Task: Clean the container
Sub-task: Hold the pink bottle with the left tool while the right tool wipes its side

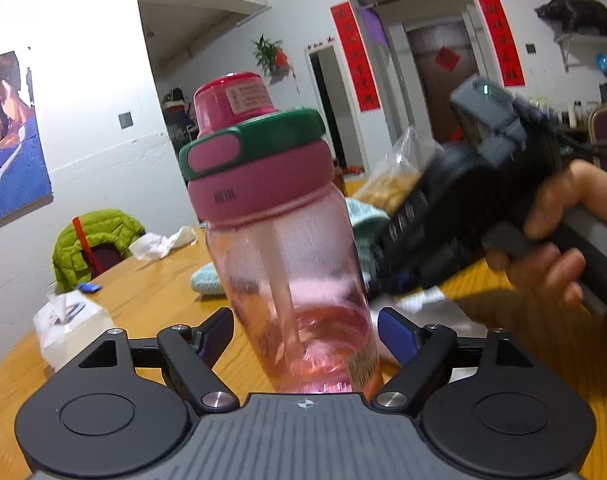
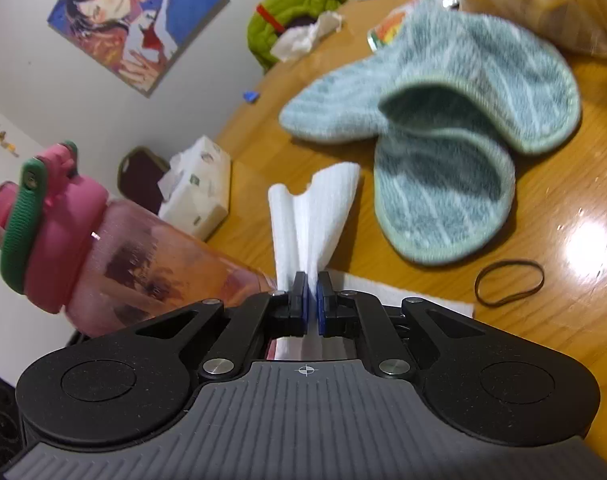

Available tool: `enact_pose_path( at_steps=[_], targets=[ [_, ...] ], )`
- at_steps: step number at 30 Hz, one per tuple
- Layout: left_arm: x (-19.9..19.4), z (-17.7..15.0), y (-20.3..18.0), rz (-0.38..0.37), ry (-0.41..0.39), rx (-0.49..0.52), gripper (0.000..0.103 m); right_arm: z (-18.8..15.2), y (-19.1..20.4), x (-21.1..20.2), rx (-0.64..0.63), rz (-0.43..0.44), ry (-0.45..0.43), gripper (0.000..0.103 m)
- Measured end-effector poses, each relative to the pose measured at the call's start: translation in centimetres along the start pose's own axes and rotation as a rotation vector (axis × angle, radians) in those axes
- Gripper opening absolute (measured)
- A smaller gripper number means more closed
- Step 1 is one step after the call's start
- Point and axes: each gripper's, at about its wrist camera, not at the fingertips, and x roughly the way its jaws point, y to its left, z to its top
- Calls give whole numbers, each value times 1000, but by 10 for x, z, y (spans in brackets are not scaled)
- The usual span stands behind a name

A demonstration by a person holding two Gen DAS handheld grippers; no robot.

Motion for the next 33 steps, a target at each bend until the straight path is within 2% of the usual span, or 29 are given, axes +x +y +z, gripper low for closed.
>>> enact_pose_path(
  at_steps=[3, 4, 6, 8, 12, 17, 22, 27, 31, 33],
  targets=[
    [-12, 3, -3, 21, 22, 5, 80, 11, 6, -16, -4, 62, -78, 10],
    [-16, 5, -3, 8, 14, 3, 80, 13, 7, -21, -6, 79, -105, 11],
    [-21, 6, -2, -51, 7, -5, 72, 15, 7, -24, 3, 110, -144, 10],
    [-23, 6, -6, -56, 6, 14, 69, 17, 6, -26, 20, 141, -172, 11],
    [-20, 4, -8, -65, 5, 30, 67, 21, 5, -21, 58, 222, -129, 11],
    [-6, 2, -4, 1, -15, 39, 66, 17, 13, -20, -3, 184, -108, 9],
    [5, 4, 10, 1, -11, 2, 72, 14, 21, -29, -76, 132, -39, 9],
    [8, 1, 18, 18, -9, -25, 70, 7, 30, -29, -143, 133, 22, 10],
    [6, 0, 15, 22, -13, -14, 69, 5, 27, -23, -132, 90, 35, 10],
    [4, 0, 14, 21, -15, -13, 68, 5, 24, -27, -114, 111, 0, 10]
  ],
)
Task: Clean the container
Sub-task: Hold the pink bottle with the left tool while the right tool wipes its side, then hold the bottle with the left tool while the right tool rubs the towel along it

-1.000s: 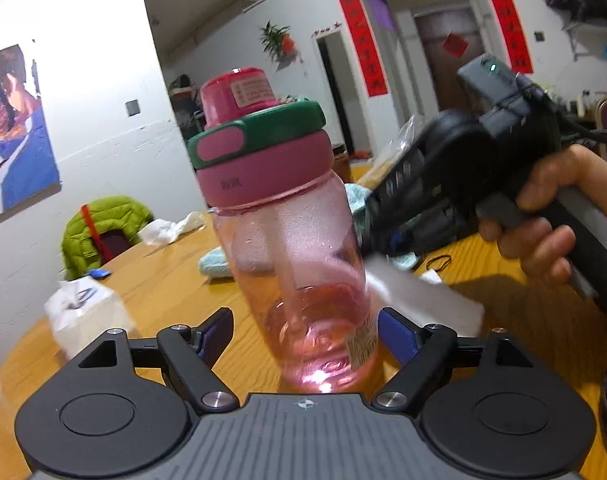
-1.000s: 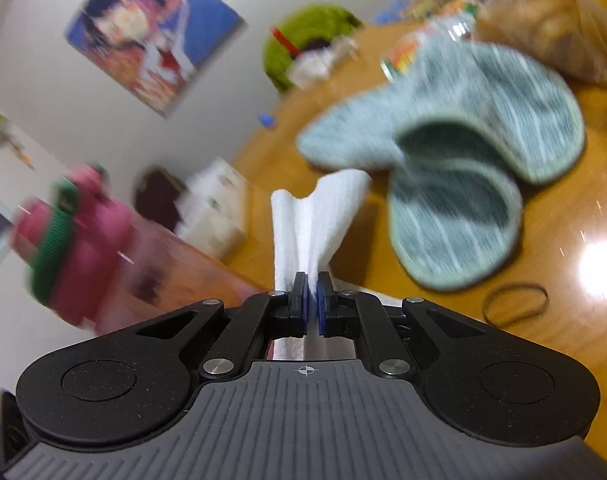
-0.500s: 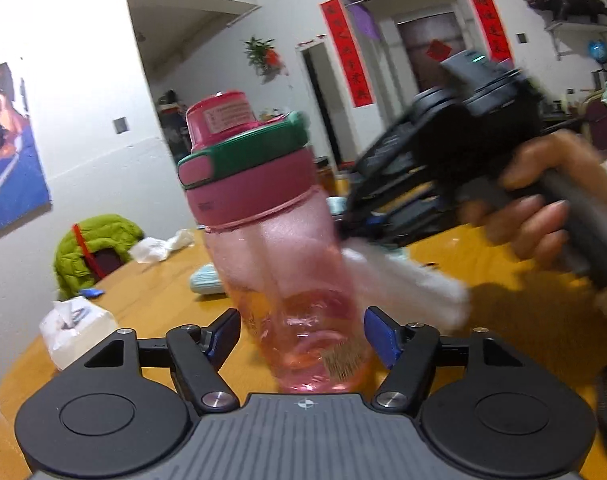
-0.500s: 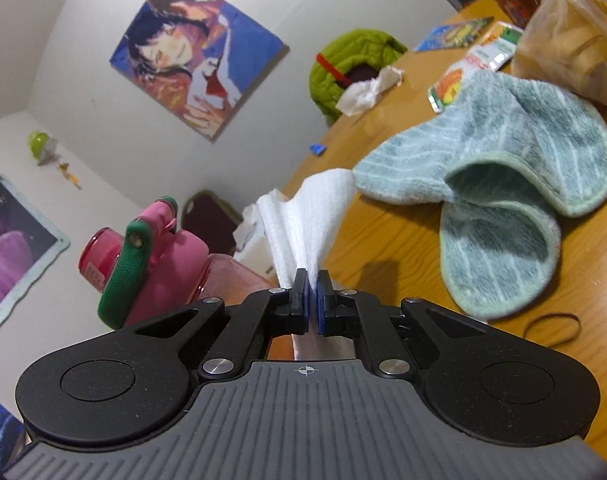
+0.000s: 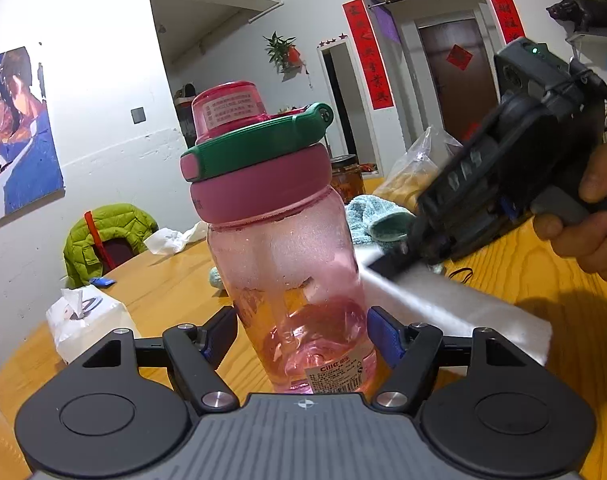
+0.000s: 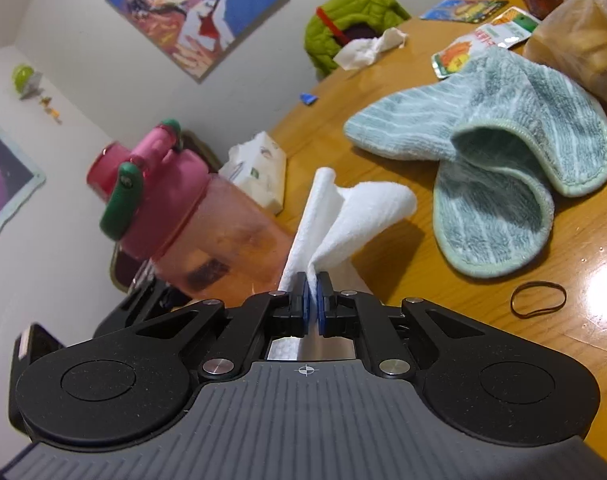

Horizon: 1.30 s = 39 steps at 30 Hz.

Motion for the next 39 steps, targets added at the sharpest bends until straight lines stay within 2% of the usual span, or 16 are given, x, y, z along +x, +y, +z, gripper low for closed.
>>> enact_pose_path(
  at_steps=[2, 4, 5, 7, 10, 15, 17, 19, 20, 23, 25, 26, 28, 32, 35, 39],
  targets=[
    [-2, 0, -1, -7, -3, 4, 68, 2, -1, -11, 25, 78, -80, 10],
    [-3, 0, -4, -23, -9, 14, 68, 4, -8, -25, 97, 205, -165, 10],
    [-4, 0, -6, -29, -13, 24, 68, 4, -13, -28, 129, 249, -187, 10],
    [-5, 0, -10, -21, -15, 45, 68, 4, -19, -28, 167, 277, -188, 11],
    [-6, -1, -9, -23, -18, 42, 68, 3, -23, -20, 170, 199, -157, 10],
    [-5, -1, -9, -24, -17, 44, 68, -3, -26, 16, 134, -82, 27, 10],
    [-5, -1, -8, -25, -17, 43, 68, -6, -25, 24, 103, -136, 57, 9],
    [-5, -1, -8, -25, -16, 46, 68, -5, -21, 19, 91, -125, 42, 10],
    [-4, -1, -8, -25, -16, 48, 68, -3, -19, 12, 85, -89, 6, 10],
    [-4, -1, -7, -24, -15, 51, 68, 2, -16, -14, 98, 94, -126, 10],
    [-4, -1, -8, -24, -15, 55, 68, 4, -16, -26, 120, 209, -183, 10],
    [-3, -1, -8, -24, -15, 58, 68, 4, -16, -26, 126, 218, -185, 10],
    [-3, -1, -8, -23, -16, 60, 68, 3, -17, -18, 124, 145, -147, 10],
    [-2, -2, -8, -22, -17, 64, 68, -2, -22, 22, 108, -128, 55, 9],
    [-2, -2, -8, -20, -18, 67, 68, -2, -15, 20, 69, -137, 41, 9],
    [-2, -2, -6, -34, -23, 62, 68, 3, -9, 6, 47, -67, -30, 9]
  ],
)
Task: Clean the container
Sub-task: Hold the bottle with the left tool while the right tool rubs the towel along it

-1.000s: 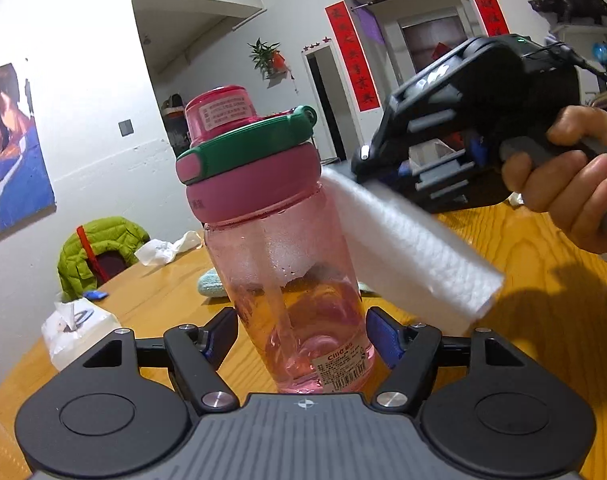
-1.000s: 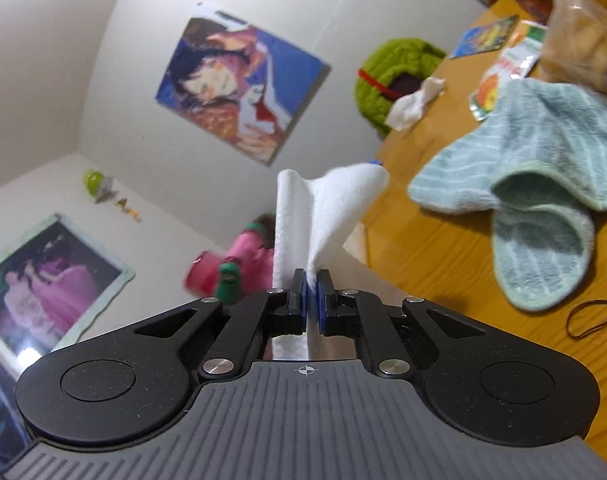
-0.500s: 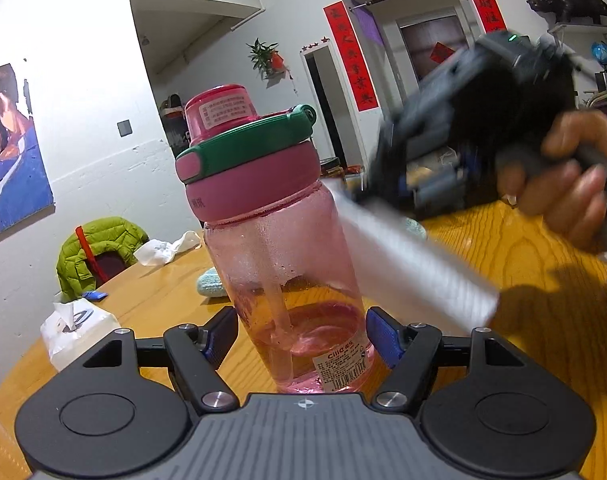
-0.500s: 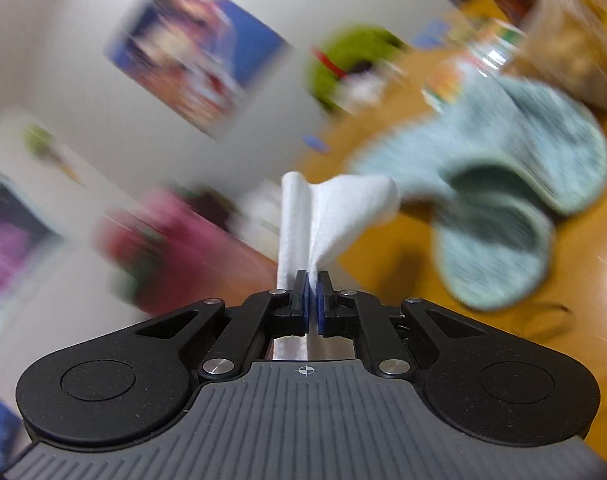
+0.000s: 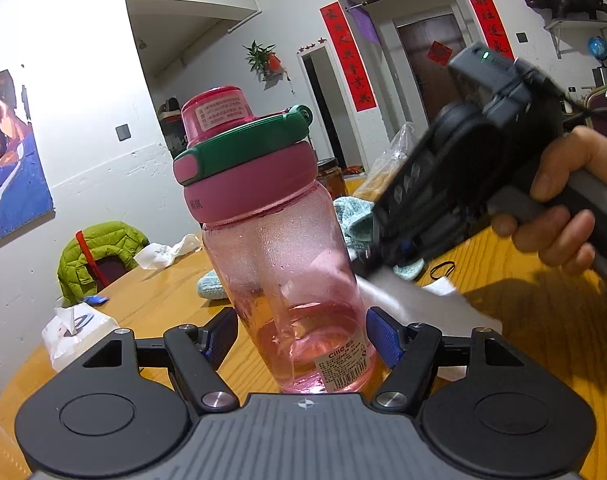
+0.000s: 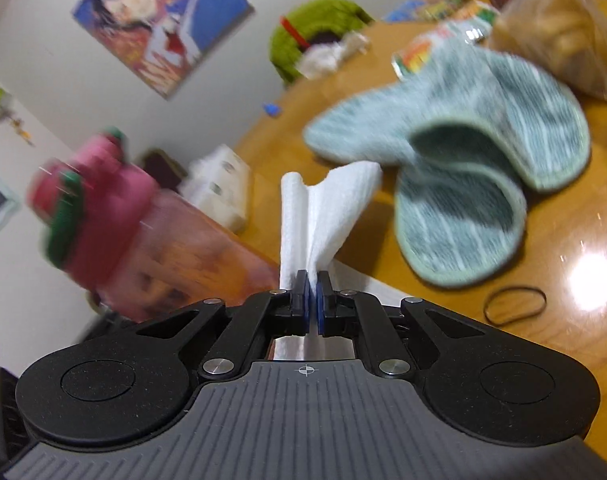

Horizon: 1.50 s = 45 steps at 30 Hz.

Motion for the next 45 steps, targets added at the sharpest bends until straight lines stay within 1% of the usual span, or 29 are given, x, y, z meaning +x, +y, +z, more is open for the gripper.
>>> enact_pose_path(
  at_steps=[4, 5, 8, 9, 10, 12, 13, 14, 15, 17, 20, 22, 24, 26, 30, 34, 37, 39, 40, 41, 43, 44, 45],
  targets=[
    [-2, 1, 3, -18, 6, -10, 70, 8, 0, -11, 25, 74, -61, 9],
    [-3, 1, 3, -12, 18, -15, 77, 8, -3, -11, 43, 94, -78, 9],
    [-8, 4, 5, 49, 55, -37, 78, 11, -9, -8, 95, 145, -105, 9],
    [-12, 5, 6, 37, 49, -44, 77, 12, -10, -6, 108, 155, -110, 9],
    [-16, 7, 7, 6, 35, -49, 77, 12, -11, -4, 116, 161, -112, 9],
    [-23, 8, 7, -79, 13, -59, 75, 12, -12, -1, 127, 173, -117, 10],
    [-23, 8, 5, -99, 9, -53, 75, 12, -12, 1, 132, 181, -119, 10],
    [-22, 8, 2, -107, 9, -41, 74, 12, -13, 3, 141, 191, -117, 10],
    [-20, 7, -1, -94, 10, -23, 72, 11, -14, 6, 148, 196, -111, 10],
    [-15, 4, -5, -61, 15, -4, 72, 12, -14, 11, 146, 192, -94, 10],
    [-6, 4, 1, -52, 20, -23, 72, 12, -13, 10, 125, 178, -71, 9],
    [-2, 4, 5, -50, 17, -38, 72, 12, -9, 4, 89, 177, -55, 9],
    [1, 4, 10, -61, 11, -50, 75, 10, -4, -3, 52, 170, -24, 9],
    [3, 5, 14, -76, 5, -65, 76, 8, 2, -8, 10, 153, 9, 9],
    [7, 2, 17, -88, -5, -69, 76, 6, 11, -10, -51, 104, 31, 9],
    [7, 1, 13, -78, -8, -63, 75, 6, 8, -3, -18, 71, 32, 10],
    [6, 2, 12, -74, -8, -64, 75, 4, 8, -10, 4, 124, -37, 10],
    [6, 2, 12, -73, -9, -65, 75, 2, 5, -27, 55, 250, -111, 10],
    [6, 2, 11, -72, -9, -65, 75, 3, 1, -32, 89, 312, -127, 10],
    [5, 2, 11, -72, -9, -65, 75, 4, -2, -35, 116, 357, -136, 10],
    [6, 2, 11, -70, -10, -64, 75, 3, -5, -32, 130, 342, -121, 10],
    [6, 2, 11, -70, -10, -64, 75, 2, -6, -27, 126, 302, -109, 10],
    [5, 2, 10, -69, -10, -64, 75, 1, -6, -21, 121, 251, -77, 10]
  ],
)
